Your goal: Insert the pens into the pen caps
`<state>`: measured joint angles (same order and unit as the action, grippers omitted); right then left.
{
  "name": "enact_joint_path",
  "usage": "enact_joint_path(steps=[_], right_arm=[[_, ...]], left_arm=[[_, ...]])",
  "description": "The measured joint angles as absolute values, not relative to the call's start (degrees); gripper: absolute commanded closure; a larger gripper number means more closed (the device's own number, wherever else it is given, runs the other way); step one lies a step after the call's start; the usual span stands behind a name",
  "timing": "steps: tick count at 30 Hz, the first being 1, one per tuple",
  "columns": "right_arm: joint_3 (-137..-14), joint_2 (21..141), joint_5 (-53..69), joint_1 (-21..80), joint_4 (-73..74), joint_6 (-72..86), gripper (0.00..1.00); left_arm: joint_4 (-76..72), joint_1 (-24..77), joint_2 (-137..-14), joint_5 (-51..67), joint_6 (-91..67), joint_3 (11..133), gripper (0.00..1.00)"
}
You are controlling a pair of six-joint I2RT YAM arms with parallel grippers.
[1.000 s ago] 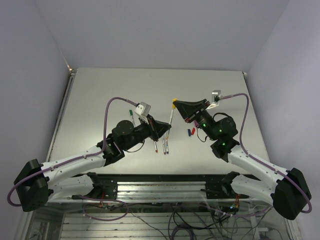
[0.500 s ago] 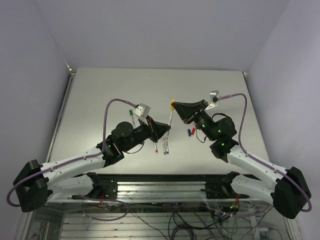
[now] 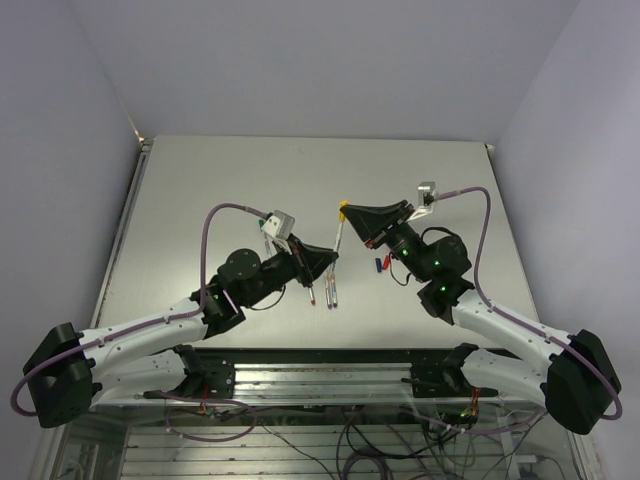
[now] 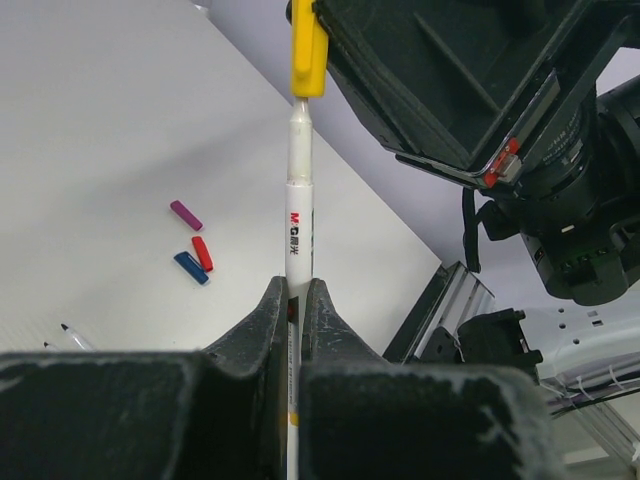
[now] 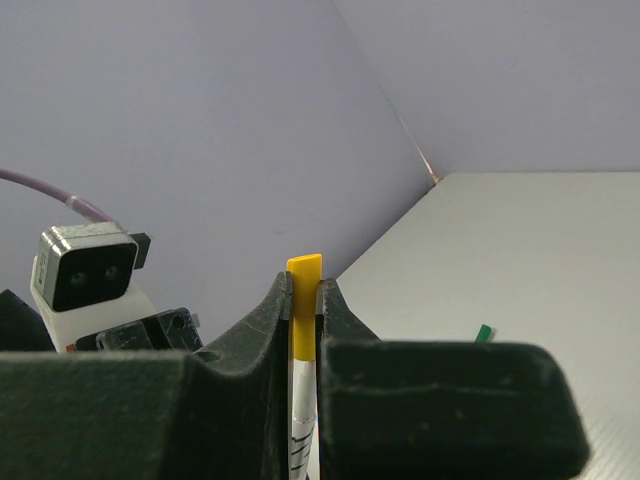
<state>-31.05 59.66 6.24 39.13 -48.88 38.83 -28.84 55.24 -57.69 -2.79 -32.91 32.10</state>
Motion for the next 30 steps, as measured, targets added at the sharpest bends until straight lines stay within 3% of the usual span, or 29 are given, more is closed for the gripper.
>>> enact_joint_path(steps=[30], right_arm=[[-33.1,64.0,9.7,40.0,-46.3,37.7,1.00]], left_arm=[[-36.4,55.0,-59.0,-7.9,-30.9,29.4,0.93]])
